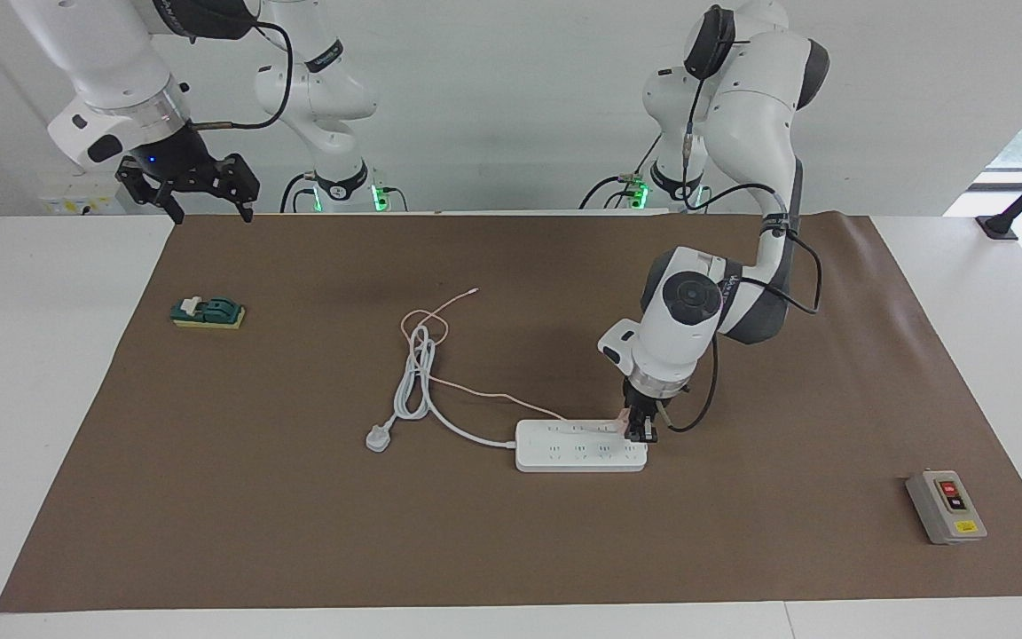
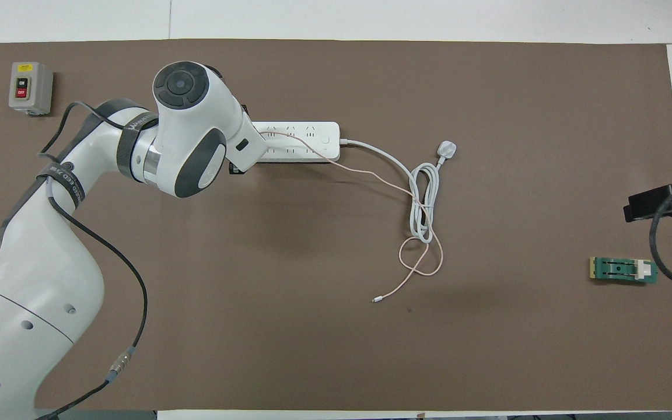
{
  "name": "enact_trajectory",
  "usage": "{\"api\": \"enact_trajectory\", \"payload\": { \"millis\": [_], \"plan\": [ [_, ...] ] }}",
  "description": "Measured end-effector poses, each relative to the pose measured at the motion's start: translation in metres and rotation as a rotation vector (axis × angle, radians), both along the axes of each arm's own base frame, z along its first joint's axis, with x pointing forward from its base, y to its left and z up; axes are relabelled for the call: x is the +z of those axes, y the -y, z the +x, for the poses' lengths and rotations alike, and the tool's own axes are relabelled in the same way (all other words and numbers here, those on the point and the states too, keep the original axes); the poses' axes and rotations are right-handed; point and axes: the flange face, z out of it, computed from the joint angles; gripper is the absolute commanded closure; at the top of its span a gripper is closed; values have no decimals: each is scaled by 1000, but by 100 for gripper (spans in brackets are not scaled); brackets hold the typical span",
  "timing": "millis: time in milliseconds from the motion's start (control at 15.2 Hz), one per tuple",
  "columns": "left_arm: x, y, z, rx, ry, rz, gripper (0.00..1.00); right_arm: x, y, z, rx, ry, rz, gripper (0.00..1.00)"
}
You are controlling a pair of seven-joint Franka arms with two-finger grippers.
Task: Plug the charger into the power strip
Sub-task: 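Align and push the charger into the strip's end socket with the left gripper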
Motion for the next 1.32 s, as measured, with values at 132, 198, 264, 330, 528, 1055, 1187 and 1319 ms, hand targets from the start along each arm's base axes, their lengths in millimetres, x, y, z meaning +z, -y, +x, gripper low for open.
{"api": "enact_trajectory", "payload": {
  "millis": [132,198,264,330,528,1055,1187,1319],
  "plan": [
    [-2,-1,3,5,-3,-4,0,0,0,0,0,0,0,0],
    [-3,-1,3,7,-5,-7,0,0,0,0,0,0,0,0],
    [-5,-2,4,9,-8,-8,0,0,0,0,0,0,0,0],
    [-7,-2,4,11,-11,-9,0,0,0,0,0,0,0,0],
    [3,-7,14,38,2,-39,0,0,0,0,0,0,0,0],
    [19,-23,25,78,-14,-52,37,0,0,0,0,0,0,0],
    [19,-22,25,77,-17,-52,79,0,0,0,0,0,0,0],
    [18,-22,23,77,-29,-52,100,0,0,0,0,0,0,0]
  ]
}}
